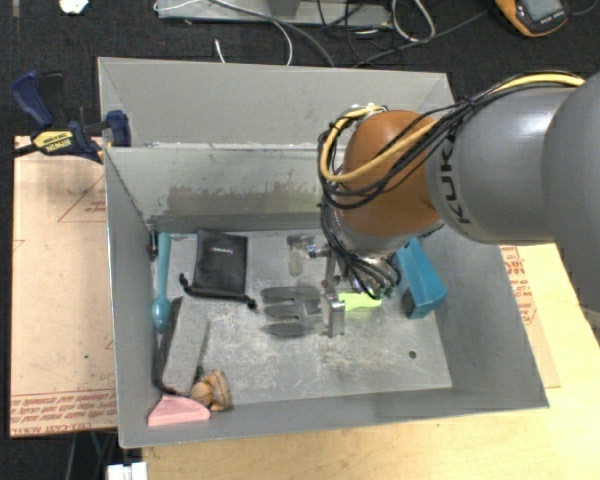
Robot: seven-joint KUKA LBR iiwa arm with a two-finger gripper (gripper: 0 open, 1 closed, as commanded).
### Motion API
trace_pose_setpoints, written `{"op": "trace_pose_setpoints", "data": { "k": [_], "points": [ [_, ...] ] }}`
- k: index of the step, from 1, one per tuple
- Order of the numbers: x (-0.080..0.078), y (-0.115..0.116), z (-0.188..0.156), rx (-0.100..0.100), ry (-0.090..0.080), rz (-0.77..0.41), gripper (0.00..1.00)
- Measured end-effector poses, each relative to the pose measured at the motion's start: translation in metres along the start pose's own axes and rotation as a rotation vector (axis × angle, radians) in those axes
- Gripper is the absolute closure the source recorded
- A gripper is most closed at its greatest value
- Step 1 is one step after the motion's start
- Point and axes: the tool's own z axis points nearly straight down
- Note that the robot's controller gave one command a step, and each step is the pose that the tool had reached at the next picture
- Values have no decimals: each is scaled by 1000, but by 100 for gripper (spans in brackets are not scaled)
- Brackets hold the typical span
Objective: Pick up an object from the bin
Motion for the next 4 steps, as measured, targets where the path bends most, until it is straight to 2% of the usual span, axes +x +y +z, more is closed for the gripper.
{"op": "trace_pose_setpoints", "data": {
  "k": [1,2,3,4],
  "points": [
    [-11,69,13,-5,1,138,0],
    [-13,23,45,2,-6,188,0],
    [-32,118,43,-12,-1,815,100],
    [-32,117,43,-11,-1,815,100]
  ]
}}
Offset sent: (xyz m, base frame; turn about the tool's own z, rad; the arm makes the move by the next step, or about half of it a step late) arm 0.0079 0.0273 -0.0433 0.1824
